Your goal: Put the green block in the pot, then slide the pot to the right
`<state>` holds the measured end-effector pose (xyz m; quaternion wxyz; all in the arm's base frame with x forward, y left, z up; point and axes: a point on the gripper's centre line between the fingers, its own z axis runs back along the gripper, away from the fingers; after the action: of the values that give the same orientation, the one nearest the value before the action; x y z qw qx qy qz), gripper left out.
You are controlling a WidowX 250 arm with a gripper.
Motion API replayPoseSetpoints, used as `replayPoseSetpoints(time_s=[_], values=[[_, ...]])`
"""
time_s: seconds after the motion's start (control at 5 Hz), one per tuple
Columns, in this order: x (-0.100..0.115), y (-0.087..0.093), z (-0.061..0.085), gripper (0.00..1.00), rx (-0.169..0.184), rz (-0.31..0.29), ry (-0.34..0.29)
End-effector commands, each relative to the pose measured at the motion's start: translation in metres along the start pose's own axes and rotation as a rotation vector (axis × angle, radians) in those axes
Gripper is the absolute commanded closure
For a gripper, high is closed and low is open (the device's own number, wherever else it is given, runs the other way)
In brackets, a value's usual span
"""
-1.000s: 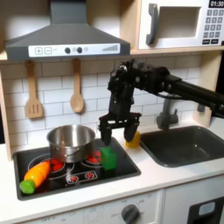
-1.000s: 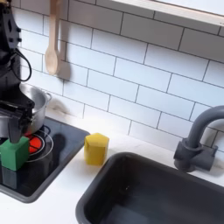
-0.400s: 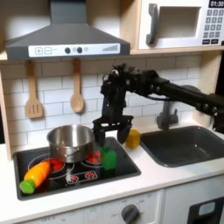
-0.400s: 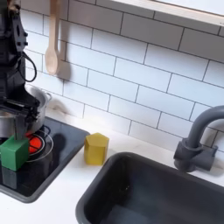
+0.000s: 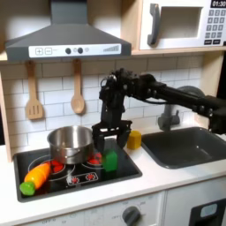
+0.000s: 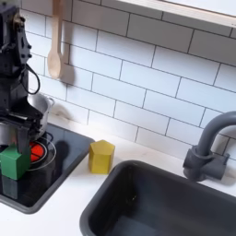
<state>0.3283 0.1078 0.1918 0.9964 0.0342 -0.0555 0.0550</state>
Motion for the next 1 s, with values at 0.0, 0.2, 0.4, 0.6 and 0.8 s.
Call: replayPoseSetpoints(time_s=[0.0,0.2,0.4,0.6,0.8], values=[[0.002,-0.002,-0.010,0.00,-0.001,-0.005,0.016],[0.007,-0.003,-0.018,0.00,0.002,-0.009,0.029],[0.007,-0.007,-0.025,0.00,-0.007,-0.025,0.051],[0.004,-0.005,-0.032,0.00,-0.003,-0.033,0.073],[0.006,-0.006,-0.035,0.00,-0.007,-0.041,0.080]])
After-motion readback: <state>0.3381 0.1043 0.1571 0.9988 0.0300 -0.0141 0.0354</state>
